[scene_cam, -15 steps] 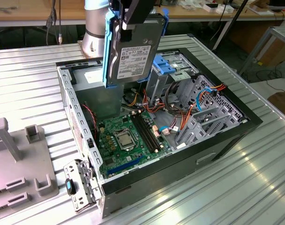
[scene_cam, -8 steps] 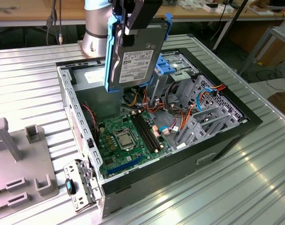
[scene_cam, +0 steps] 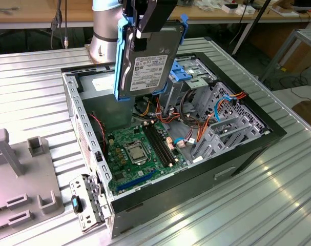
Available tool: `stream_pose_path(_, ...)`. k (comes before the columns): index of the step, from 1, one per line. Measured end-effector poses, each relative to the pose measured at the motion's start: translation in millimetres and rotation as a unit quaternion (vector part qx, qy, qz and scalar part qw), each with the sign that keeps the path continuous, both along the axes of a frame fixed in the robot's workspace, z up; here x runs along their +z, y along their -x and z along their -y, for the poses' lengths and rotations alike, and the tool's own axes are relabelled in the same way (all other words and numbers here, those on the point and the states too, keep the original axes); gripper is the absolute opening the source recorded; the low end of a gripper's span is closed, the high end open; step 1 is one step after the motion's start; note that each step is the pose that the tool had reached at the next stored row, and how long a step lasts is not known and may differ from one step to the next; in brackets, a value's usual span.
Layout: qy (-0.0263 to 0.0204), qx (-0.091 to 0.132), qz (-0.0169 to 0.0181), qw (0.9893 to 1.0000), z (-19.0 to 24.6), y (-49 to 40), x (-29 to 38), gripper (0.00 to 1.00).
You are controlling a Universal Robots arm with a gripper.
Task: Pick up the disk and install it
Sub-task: 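Insert the disk into the insertion slot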
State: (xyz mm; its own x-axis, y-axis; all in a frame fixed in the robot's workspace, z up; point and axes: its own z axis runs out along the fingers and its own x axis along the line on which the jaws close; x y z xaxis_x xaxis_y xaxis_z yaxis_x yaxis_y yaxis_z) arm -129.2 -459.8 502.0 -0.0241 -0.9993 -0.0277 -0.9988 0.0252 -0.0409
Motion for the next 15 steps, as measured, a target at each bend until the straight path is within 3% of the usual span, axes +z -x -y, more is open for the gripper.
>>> stream_pose_path(9,-0.0001,0.0,0.0,1.0,0.1,-0.4,-0.1,0.37)
stream_pose_path(15,0.0,0.013,0.0,0.9999,0.0,-2.0,0.0,0.37)
